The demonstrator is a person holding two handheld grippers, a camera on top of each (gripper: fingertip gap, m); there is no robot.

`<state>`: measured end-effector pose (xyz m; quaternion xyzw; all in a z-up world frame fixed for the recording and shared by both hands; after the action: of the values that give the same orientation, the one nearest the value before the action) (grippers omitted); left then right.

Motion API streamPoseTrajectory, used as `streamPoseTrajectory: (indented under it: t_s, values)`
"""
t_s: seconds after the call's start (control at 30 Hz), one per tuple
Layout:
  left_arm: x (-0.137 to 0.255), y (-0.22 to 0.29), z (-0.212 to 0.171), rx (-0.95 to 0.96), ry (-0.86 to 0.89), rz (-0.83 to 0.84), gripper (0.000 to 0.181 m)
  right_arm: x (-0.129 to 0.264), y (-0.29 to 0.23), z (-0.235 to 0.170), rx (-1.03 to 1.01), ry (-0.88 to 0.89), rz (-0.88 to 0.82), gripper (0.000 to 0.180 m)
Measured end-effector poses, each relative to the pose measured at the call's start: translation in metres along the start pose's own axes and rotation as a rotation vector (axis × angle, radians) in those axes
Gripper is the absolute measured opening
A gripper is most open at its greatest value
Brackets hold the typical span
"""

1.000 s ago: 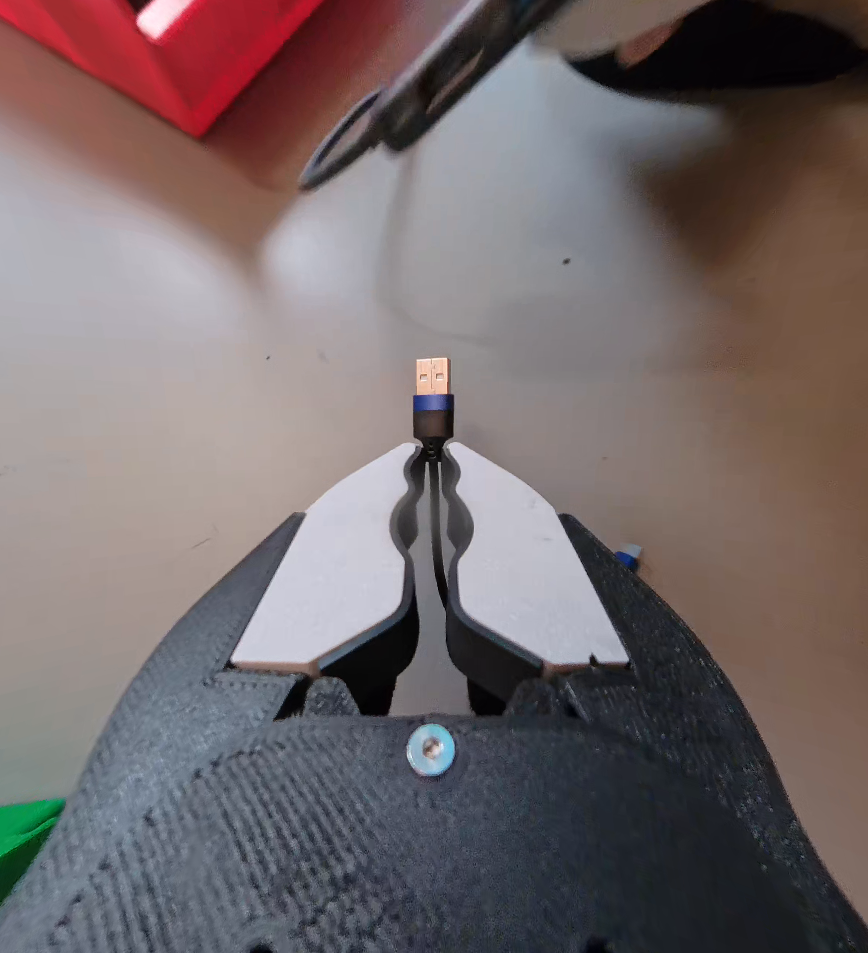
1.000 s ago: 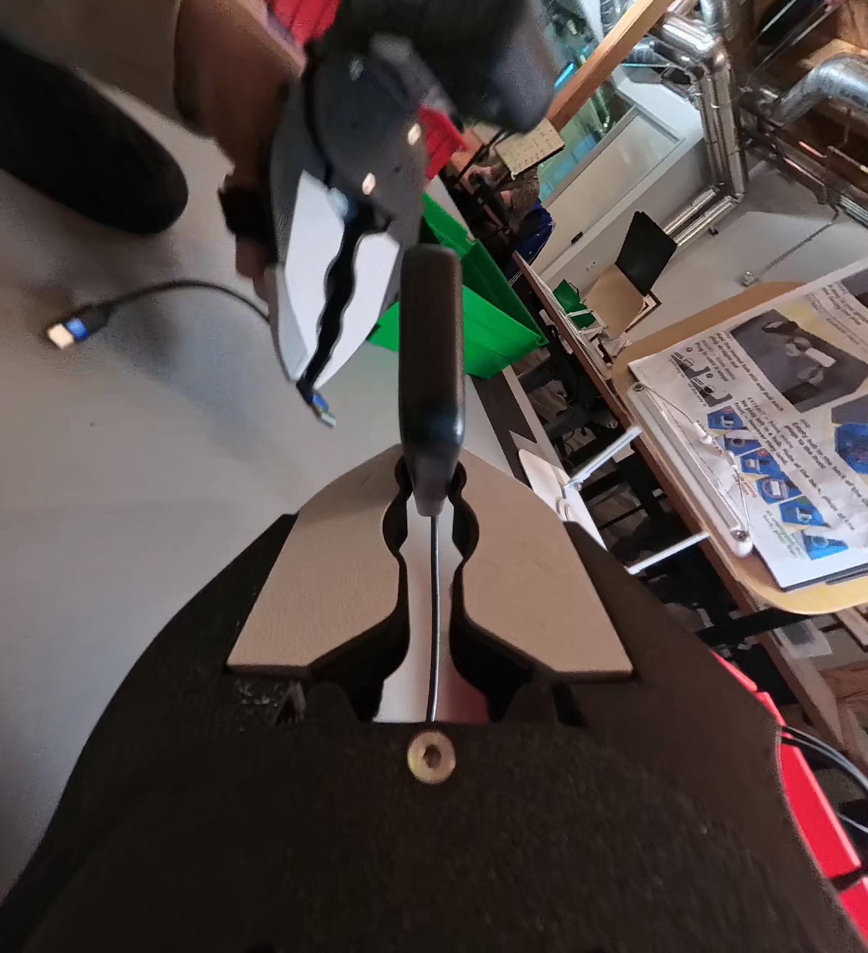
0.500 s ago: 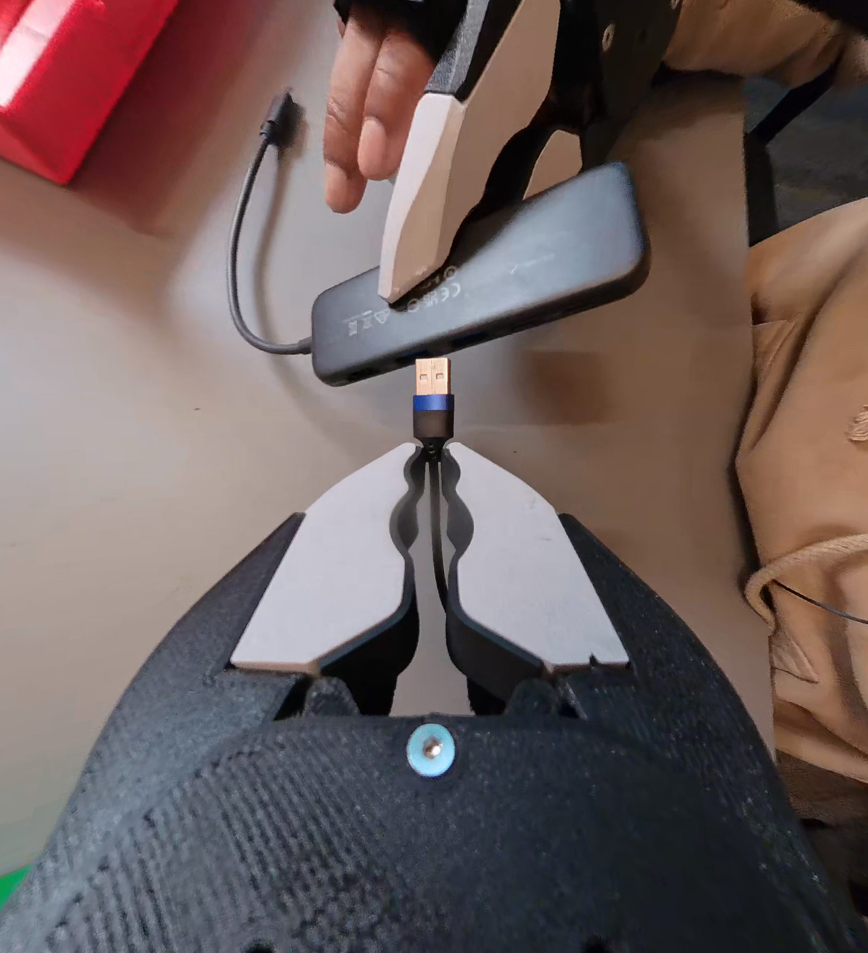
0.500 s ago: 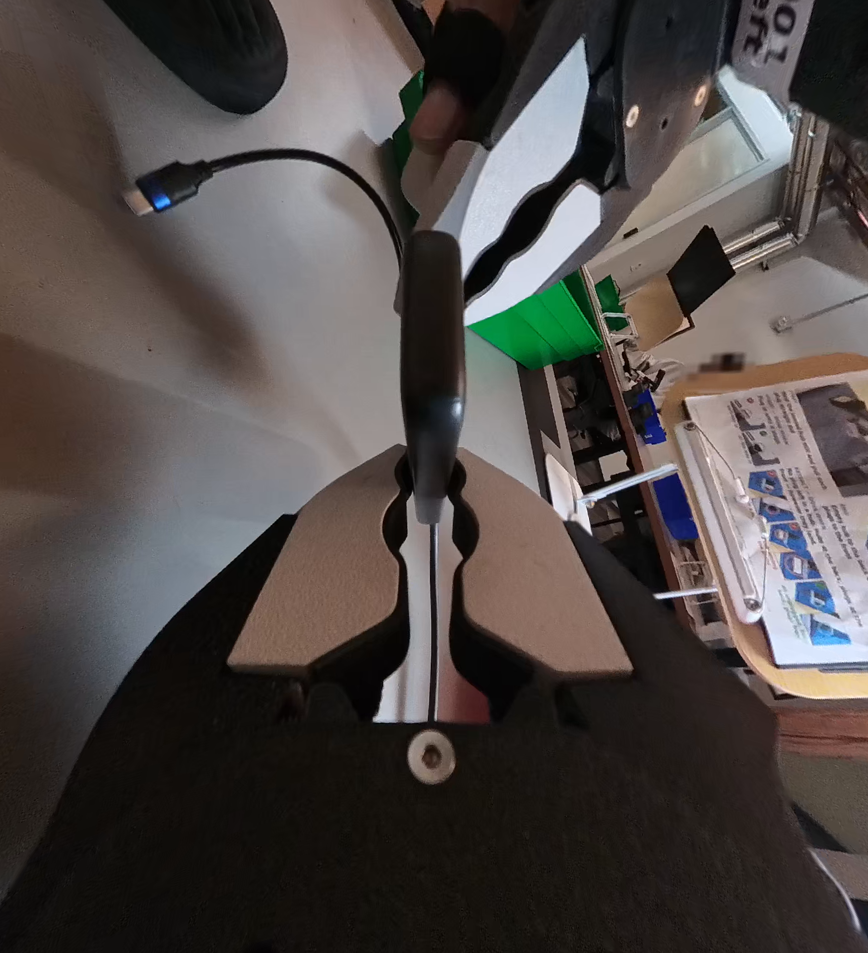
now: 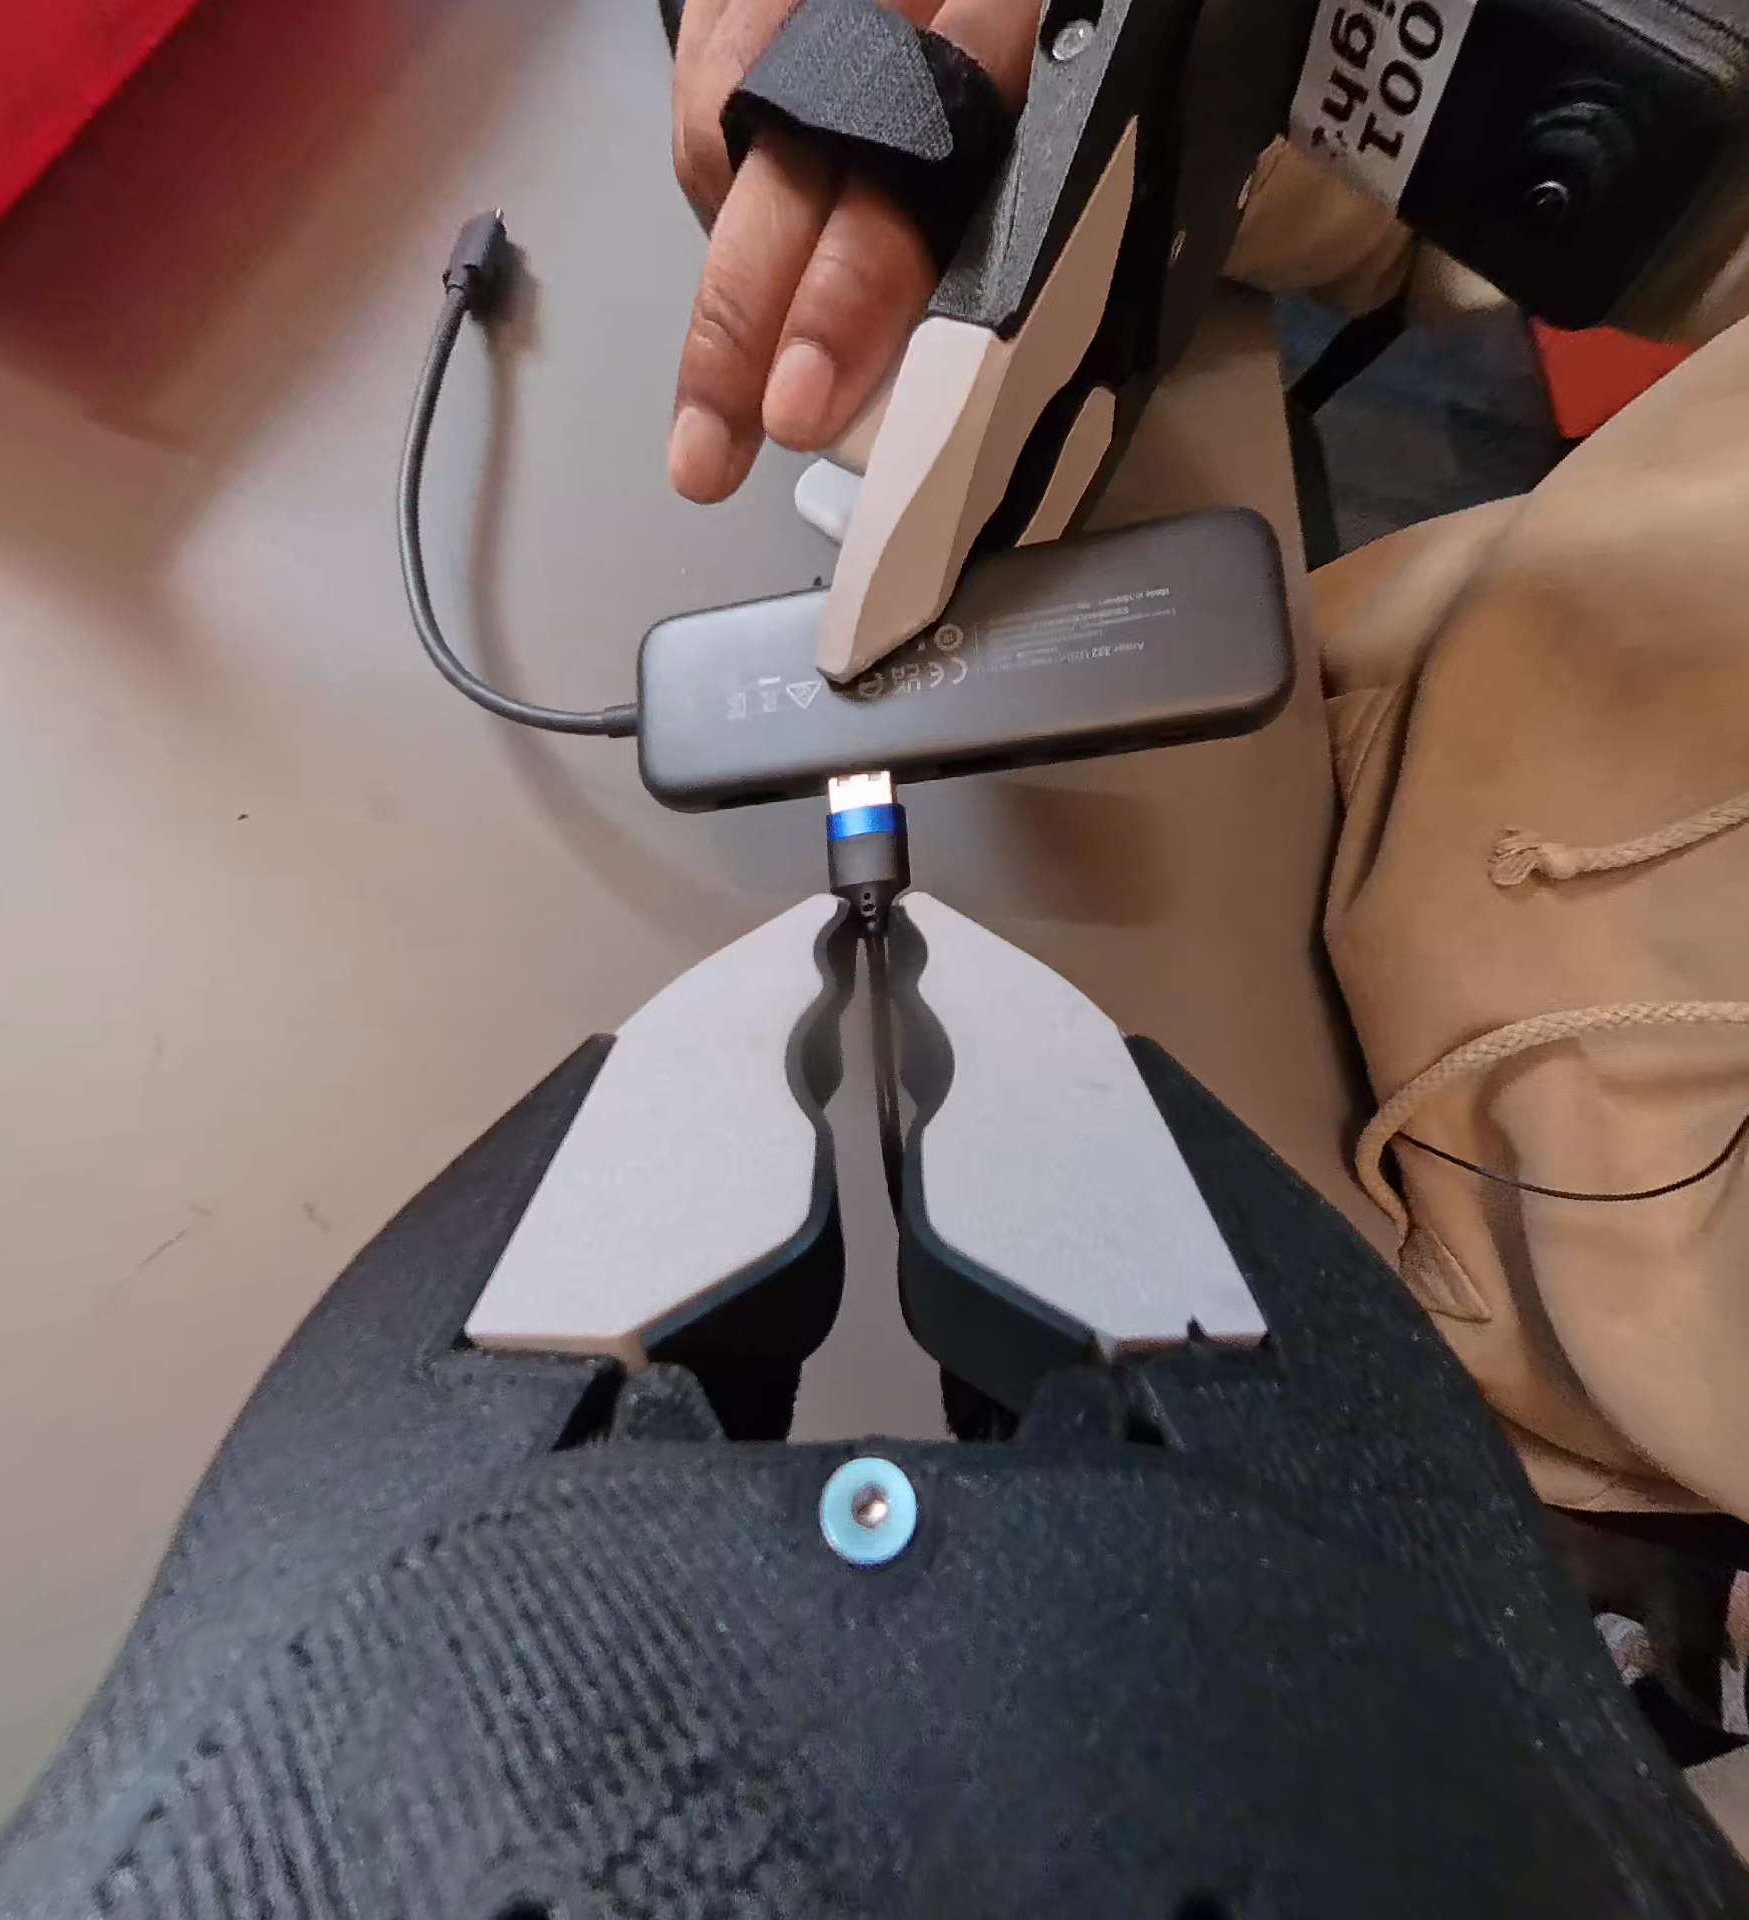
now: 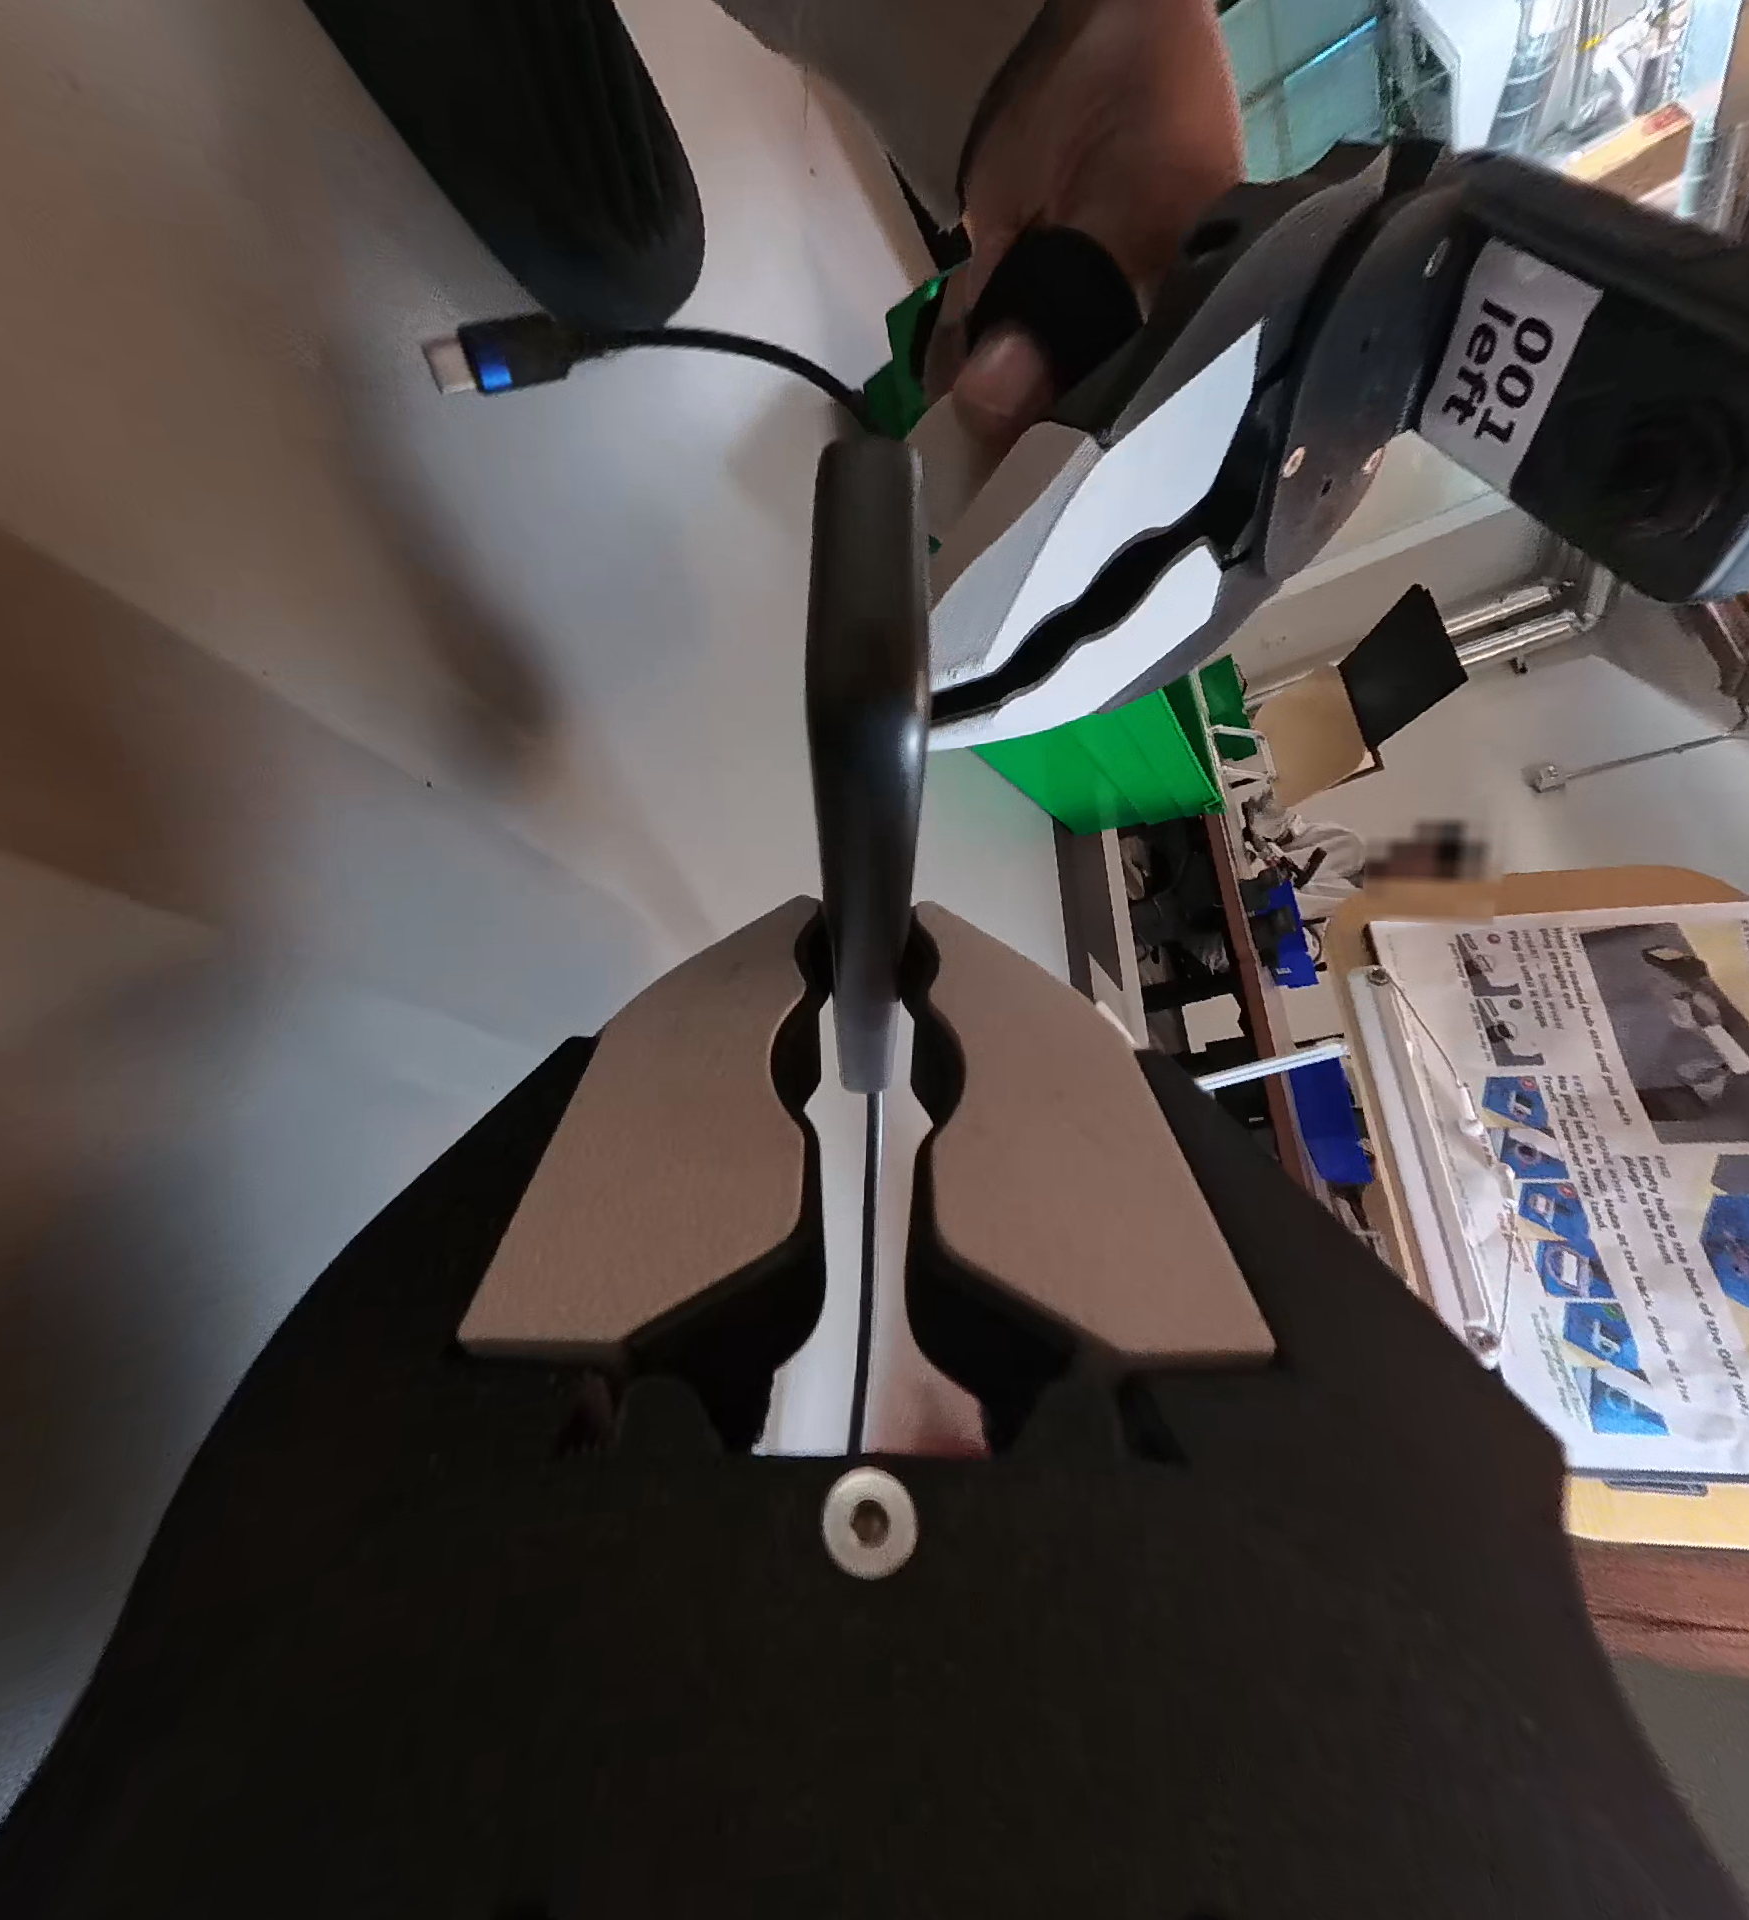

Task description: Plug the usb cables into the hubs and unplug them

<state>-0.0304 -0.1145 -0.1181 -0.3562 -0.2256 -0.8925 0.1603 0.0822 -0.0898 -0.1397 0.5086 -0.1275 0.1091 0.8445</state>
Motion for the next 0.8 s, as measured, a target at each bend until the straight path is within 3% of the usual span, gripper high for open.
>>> streamPoseTrajectory:
  t_s: [0.03,0.23,0.6,0.7,0.8]
  values:
    - [0.0,0.001,0.0,0.005,0.013,-0.011,0.005,0.001,0.0,0.001,-0.001,0.007,0.0,0.012]
    - [-0.002,0.005,0.003,0.063,0.136,-0.115,0.006,0.006,0.003,0.007,-0.095,0.092,-0.005,0.012]
    - [0.01,-0.001,0.017,0.054,0.306,-0.052,0.006,0.009,0.018,0.002,-0.111,0.053,-0.103,0.012]
    - [0.036,-0.01,0.025,0.037,0.399,0.057,0.018,0.013,0.024,0.001,-0.077,0.023,-0.162,0.012]
    - [0.086,-0.032,0.022,0.02,0.463,0.31,0.022,0.02,0.031,-0.003,-0.061,-0.001,-0.216,0.012]
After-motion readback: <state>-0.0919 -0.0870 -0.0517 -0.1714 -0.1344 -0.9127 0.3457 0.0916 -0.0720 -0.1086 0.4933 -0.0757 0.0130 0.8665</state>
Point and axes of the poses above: each gripper's, where its closed fingertips meet, x back along the fingers, z out of its top, y = z × x across the jaws, the point moved 5 cm from there along x, back along the fingers, and after that the axes turned 4 degrees about z, right-handed, at the moved point
